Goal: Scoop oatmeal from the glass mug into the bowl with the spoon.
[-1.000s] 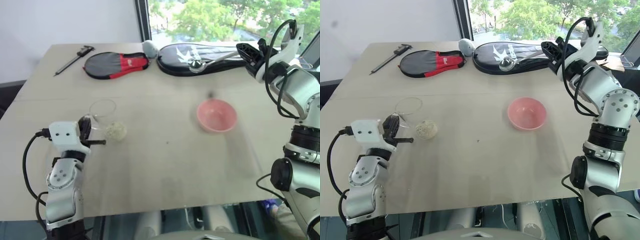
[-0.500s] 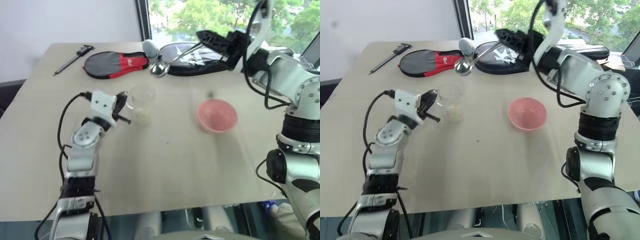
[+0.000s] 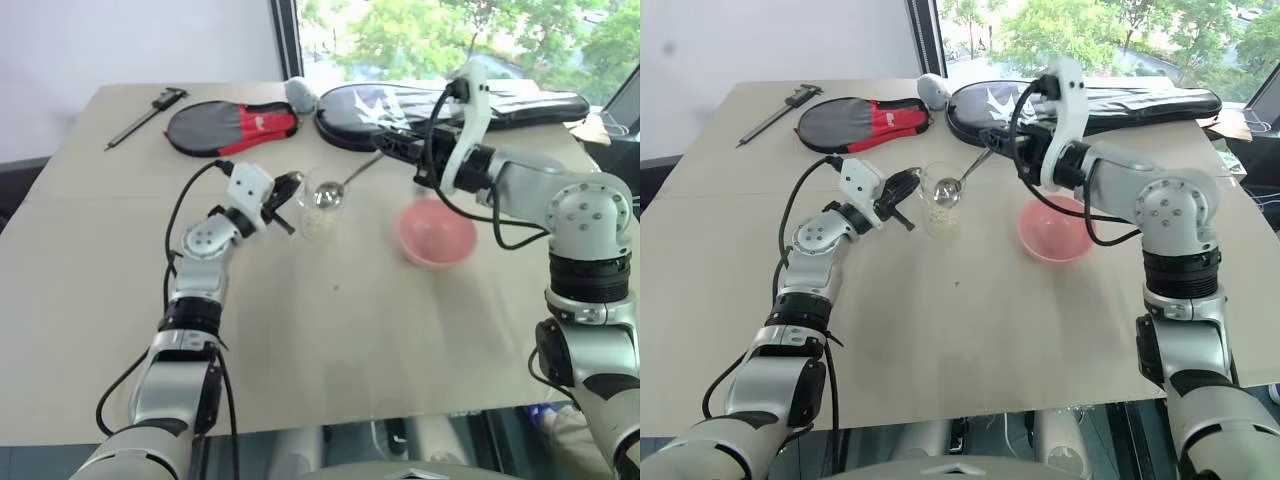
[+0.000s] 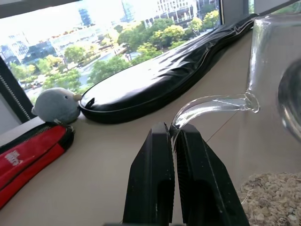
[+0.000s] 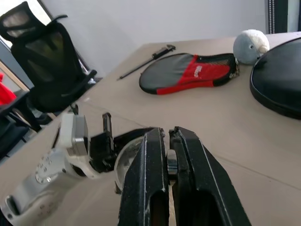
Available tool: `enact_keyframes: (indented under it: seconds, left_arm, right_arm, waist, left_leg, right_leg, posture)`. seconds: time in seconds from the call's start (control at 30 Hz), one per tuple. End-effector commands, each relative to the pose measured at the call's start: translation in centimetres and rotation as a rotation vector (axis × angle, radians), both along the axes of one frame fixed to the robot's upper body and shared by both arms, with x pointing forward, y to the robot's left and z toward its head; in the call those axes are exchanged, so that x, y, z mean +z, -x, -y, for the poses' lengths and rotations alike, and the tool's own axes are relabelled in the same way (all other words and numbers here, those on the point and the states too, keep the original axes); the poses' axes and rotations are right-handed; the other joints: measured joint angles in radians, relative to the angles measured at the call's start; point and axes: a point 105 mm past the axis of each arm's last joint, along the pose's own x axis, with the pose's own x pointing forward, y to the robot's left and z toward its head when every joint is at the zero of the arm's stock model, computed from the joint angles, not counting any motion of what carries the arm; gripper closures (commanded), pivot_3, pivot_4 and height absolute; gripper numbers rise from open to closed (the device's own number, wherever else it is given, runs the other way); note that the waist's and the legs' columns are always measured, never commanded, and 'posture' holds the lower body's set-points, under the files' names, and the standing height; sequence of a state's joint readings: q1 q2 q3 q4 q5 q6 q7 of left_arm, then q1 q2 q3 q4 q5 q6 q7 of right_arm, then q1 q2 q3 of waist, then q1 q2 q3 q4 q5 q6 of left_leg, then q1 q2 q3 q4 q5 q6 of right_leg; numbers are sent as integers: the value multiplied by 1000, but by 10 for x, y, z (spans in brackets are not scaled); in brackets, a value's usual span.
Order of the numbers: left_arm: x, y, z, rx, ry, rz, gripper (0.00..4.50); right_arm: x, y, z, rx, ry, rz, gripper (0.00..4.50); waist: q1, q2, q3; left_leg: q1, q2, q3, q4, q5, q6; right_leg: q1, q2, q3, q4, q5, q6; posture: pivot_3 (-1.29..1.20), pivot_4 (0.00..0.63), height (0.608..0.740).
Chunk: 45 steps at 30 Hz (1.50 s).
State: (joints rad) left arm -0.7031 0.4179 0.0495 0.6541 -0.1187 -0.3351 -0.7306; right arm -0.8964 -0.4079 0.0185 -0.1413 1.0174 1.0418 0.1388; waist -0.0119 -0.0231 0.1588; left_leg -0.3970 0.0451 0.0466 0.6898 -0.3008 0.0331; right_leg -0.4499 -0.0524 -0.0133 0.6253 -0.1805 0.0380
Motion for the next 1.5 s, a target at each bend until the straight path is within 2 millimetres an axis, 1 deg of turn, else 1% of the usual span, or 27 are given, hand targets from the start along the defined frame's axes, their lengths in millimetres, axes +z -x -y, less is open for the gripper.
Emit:
enact_keyframes:
  seconds: [0.03,0.2,0.37,0.43,0.53,0.63,0.73,0.8,0.93,1.0,1.07,1.27,1.37,1.5]
  left_arm:
    - [9,-1,9,-41,-15,44,4441]
    - [11,-2,9,-48,-18,51,4441]
    - [5,2,9,-58,-24,43,4441]
    - [5,2,10,-58,-24,43,4441]
    - [6,1,10,-54,-18,47,4441]
    - [5,2,11,-53,-19,50,4441]
    - [3,3,12,-56,-23,51,4441]
    - [2,3,12,-55,-22,49,4441]
    - [2,1,17,-49,-13,54,4441]
    - [2,0,20,-41,-2,63,4441]
    - [4,-2,23,-25,14,73,4441]
    - [6,-10,32,32,41,117,4441]
    - [9,-15,36,68,58,134,4441]
    - [10,-16,48,67,73,153,4441]
  right_arm:
    - [2,5,-7,9,52,88,4500]
    - [-6,8,-11,23,124,148,4500]
    - [-1,4,-11,0,131,207,4500]
    - [-3,2,-12,1,146,215,4500]
    - [-15,4,-15,27,156,158,4500]
    - [-27,7,-18,44,108,27,4500]
    - [-29,3,-16,13,72,-39,4500]
    - [-28,-2,-12,-20,43,-75,4500]
    - [-25,-10,-3,-73,-65,-222,4500]
    - [-27,-15,6,-109,-104,-315,4500]
    - [-28,-19,15,-148,-120,-371,4500]
    - [-14,-22,39,-203,-151,-418,4500]
    - [-6,-26,56,-249,-180,-425,4500]
    - [-3,-31,71,-294,-223,-446,4500]
  waist:
    - [0,0,0]
    - [0,0,0]
    - [1,0,0]
    - [1,0,0]
    - [0,0,0]
    - [0,0,0]
    - [2,0,0]
    - [2,0,0]
    - [1,0,0]
    - [1,0,0]
    - [3,0,0]
    - [5,0,-1]
    - [5,0,-1]
    - [6,0,-1]
  left_leg:
    - [0,0,0,0,0,0]
    - [0,0,0,0,0,0]
    - [0,0,0,0,0,0]
    - [0,0,0,0,0,0]
    - [0,0,0,0,0,0]
    - [1,0,0,0,0,-1]
    - [1,0,0,0,2,-4]
    - [1,0,0,0,2,-3]
    - [1,0,0,0,2,-3]
    - [2,0,0,0,2,-4]
    - [1,0,0,0,2,-4]
    - [0,-1,0,0,2,-4]
    - [0,-1,-1,0,2,-4]
    - [0,-2,-1,0,0,0]
  right_leg:
    - [0,0,0,0,0,0]
    - [0,0,0,0,0,0]
    - [0,0,0,0,0,0]
    - [0,0,0,0,0,0]
    - [0,0,0,0,0,0]
    - [0,0,0,0,0,0]
    - [0,0,0,1,0,0]
    - [0,0,0,1,0,0]
    - [0,0,0,1,0,0]
    - [0,0,0,1,0,0]
    - [0,0,0,1,0,0]
    - [0,0,0,2,0,0]
    - [0,-1,0,1,0,0]
    - [1,-1,0,1,0,0]
  posture:
    - [0,150,740]
    - [0,150,740]
    - [0,150,740]
    - [0,150,740]
    - [0,150,740]
    - [0,150,740]
    - [0,150,740]
    - [0,150,740]
    - [0,150,740]
    - [0,150,740]
    - [0,150,740]
    - [0,150,740]
    - [0,150,740]
    - [0,150,740]
